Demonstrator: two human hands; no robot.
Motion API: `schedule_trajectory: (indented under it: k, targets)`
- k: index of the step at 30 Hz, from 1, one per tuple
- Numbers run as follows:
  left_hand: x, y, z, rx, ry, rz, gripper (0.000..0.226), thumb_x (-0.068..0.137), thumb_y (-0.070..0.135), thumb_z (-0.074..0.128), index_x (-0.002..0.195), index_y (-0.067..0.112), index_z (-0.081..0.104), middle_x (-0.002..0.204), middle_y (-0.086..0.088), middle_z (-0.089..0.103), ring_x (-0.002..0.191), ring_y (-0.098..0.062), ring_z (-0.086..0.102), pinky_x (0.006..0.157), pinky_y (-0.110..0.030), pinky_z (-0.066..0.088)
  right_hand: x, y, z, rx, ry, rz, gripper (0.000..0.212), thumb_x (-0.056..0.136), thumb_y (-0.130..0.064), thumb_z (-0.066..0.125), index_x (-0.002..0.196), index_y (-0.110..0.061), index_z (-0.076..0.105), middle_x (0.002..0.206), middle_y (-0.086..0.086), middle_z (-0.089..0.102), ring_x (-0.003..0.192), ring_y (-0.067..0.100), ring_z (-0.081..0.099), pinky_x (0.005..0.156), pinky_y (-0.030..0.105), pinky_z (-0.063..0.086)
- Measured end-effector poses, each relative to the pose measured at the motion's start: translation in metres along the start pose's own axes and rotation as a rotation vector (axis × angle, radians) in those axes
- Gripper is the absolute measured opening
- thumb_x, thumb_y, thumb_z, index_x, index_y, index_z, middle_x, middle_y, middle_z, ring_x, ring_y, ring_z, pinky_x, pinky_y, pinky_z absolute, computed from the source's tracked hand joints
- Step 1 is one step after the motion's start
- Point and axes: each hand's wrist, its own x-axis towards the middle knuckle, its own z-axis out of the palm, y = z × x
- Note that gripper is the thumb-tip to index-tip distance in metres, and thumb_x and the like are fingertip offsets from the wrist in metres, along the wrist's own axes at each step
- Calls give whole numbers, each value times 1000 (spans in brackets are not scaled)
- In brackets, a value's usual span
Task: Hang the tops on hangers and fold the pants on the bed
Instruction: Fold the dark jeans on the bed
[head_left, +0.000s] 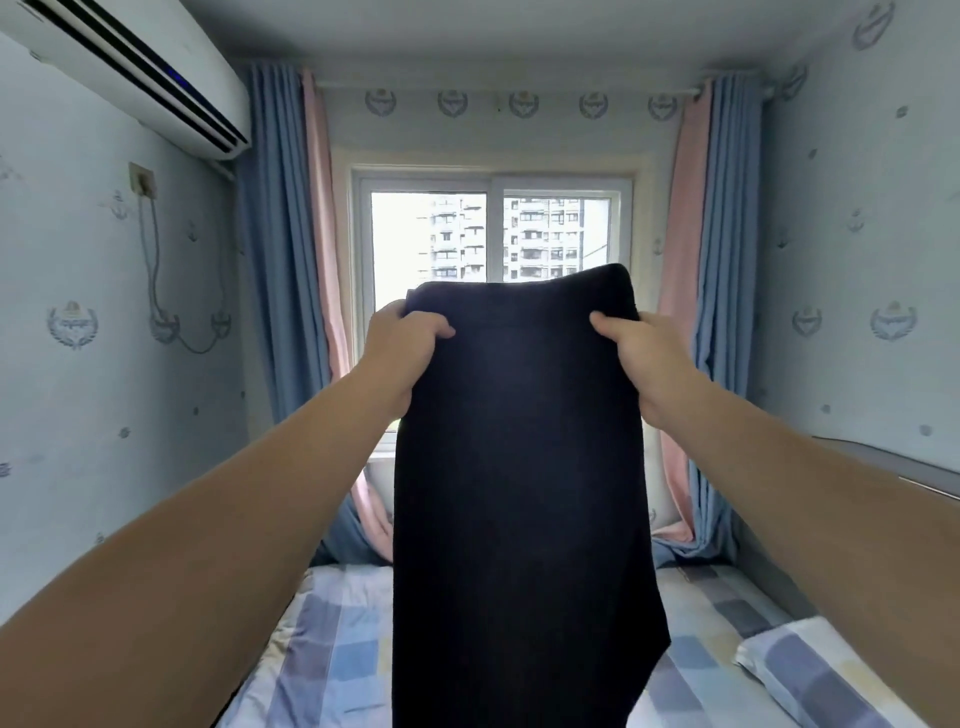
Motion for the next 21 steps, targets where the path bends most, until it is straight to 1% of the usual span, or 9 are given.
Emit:
schedule_trajectory:
  k: [1,3,8,11,13,15,18,20,21]
  targets:
    - [-8,4,-2,-12,4,-12,27,78,7,60,100,22,65,105,-6,71,100,-30,67,88,-46,56,-7,-5,-2,-4,-1,-1,14,94,-23,67,106,-17,70,106,1,75,96,25,71,92,47,56]
    - [-21,10,-4,-13,14,-25,26,77,7,60,99,20,65,102,-6,70,97,-31,67,86,-44,56,-20,-12,-4,-1,2,2,14,93,-23,67,106,-17,70,105,1,75,96,25,71,91,46,57]
    - [-42,9,-7,4,16,-85,26,76,7,60,99,19,64,103,-10,70,97,-33,67,87,-46,56,-39,-13,-11,-18,6,9,3,91,-21,70,93,-20,70,97,0,77,90,23,73,84,41,59]
    - [-48,-4,-10,3,22,-105,25,78,4,60,96,20,63,97,-8,71,91,-30,68,73,-37,56,-43,-1,-12,-19,-5,40,2,90,-20,70,91,-18,71,91,0,78,85,23,74,82,41,60]
    - [-51,-17,-13,8,21,-132,26,79,3,60,96,22,62,97,-7,72,90,-28,70,65,-31,54,-45,13,-11,-32,-16,64,3,90,-19,70,92,-17,70,88,0,78,83,21,75,80,40,61]
    - [-51,-37,-17,13,19,-168,28,79,3,62,99,23,62,100,-7,73,90,-27,71,63,-30,53,-46,31,-10,-51,-29,93,5,90,-18,70,93,-14,71,84,1,78,78,21,75,77,38,61]
    - [-48,-77,-23,16,37,-231,34,82,4,63,111,20,62,100,-5,74,89,-24,72,57,-27,54,-44,66,-6,-84,-45,150,6,90,-17,71,84,-16,70,78,0,77,69,17,74,74,36,62]
    - [-44,-109,-27,23,48,-269,32,84,4,64,113,19,64,100,-3,74,90,-23,71,57,-26,54,-40,95,-2,-111,-54,188,9,90,-16,71,81,-16,70,76,-1,77,65,15,74,71,35,61]
    - [-42,-127,-29,31,51,-284,29,86,4,65,110,21,65,101,-2,74,90,-22,71,59,-26,54,-38,111,1,-128,-64,206,9,90,-16,71,81,-17,70,76,-2,77,63,13,73,70,33,61]
